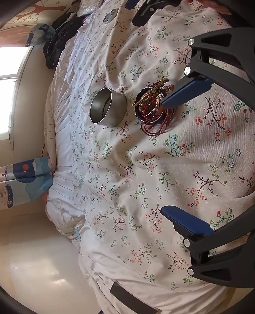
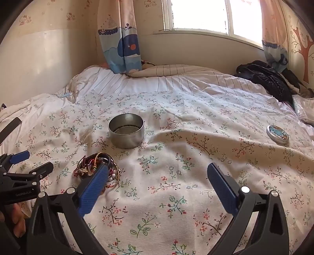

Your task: Organize jewelry

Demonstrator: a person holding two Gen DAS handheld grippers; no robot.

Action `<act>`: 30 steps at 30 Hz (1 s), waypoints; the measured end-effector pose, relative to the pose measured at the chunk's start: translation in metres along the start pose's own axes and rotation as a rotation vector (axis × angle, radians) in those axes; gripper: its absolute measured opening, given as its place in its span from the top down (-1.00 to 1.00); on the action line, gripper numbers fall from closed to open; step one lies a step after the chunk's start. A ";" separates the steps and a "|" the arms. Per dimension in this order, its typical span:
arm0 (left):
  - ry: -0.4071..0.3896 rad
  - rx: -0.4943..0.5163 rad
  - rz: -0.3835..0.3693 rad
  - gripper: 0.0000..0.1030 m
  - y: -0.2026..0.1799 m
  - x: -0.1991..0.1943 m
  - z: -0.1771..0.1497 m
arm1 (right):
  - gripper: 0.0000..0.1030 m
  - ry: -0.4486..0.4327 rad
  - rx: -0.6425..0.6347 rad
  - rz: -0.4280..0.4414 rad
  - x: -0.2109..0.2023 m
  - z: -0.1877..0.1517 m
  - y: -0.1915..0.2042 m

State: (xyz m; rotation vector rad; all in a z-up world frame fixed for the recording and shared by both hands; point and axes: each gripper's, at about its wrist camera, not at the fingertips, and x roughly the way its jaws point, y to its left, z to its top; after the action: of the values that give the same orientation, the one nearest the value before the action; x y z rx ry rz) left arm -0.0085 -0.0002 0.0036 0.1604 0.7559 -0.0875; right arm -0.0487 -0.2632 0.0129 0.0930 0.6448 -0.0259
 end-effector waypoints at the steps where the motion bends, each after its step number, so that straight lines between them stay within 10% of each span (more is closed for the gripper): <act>1: 0.000 -0.001 0.000 -0.85 0.000 0.000 0.000 | -0.88 0.000 0.004 0.001 0.000 0.000 -0.001; 30: 0.001 -0.003 -0.006 -0.85 -0.001 0.000 0.000 | -0.88 0.011 0.021 0.000 0.001 0.000 -0.002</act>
State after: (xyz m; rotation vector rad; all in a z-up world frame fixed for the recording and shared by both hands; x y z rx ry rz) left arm -0.0088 -0.0015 0.0038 0.1559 0.7575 -0.0921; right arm -0.0480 -0.2650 0.0117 0.1135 0.6559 -0.0318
